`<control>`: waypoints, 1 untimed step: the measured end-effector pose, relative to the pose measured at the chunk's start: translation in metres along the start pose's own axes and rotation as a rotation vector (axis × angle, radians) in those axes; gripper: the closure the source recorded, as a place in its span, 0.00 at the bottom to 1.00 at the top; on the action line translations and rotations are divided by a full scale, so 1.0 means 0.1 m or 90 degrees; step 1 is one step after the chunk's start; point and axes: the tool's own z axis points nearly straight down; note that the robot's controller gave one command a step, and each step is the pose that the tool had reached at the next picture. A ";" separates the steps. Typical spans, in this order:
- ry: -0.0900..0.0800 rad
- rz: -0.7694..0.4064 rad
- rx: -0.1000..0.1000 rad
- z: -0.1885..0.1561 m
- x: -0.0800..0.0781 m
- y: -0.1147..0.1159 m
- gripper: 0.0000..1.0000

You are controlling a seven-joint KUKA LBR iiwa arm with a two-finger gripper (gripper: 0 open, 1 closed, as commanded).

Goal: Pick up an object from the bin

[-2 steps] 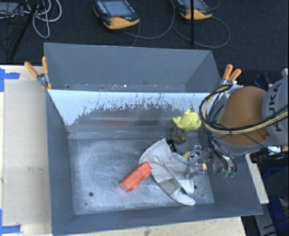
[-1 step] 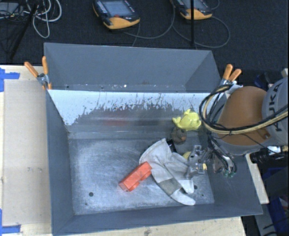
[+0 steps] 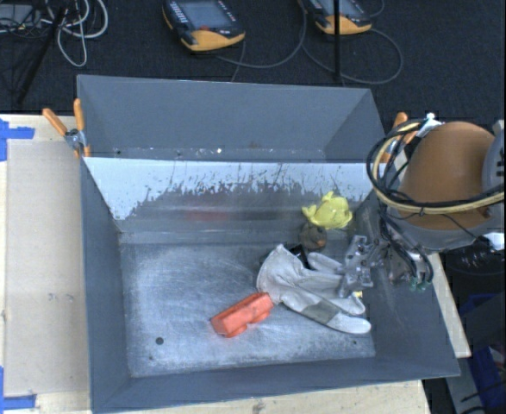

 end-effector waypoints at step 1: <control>-0.004 -0.151 0.001 0.44 -0.12 0.26 0.00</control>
Offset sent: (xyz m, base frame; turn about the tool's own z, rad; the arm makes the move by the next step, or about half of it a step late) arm 0.0000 0.0000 0.0000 0.0000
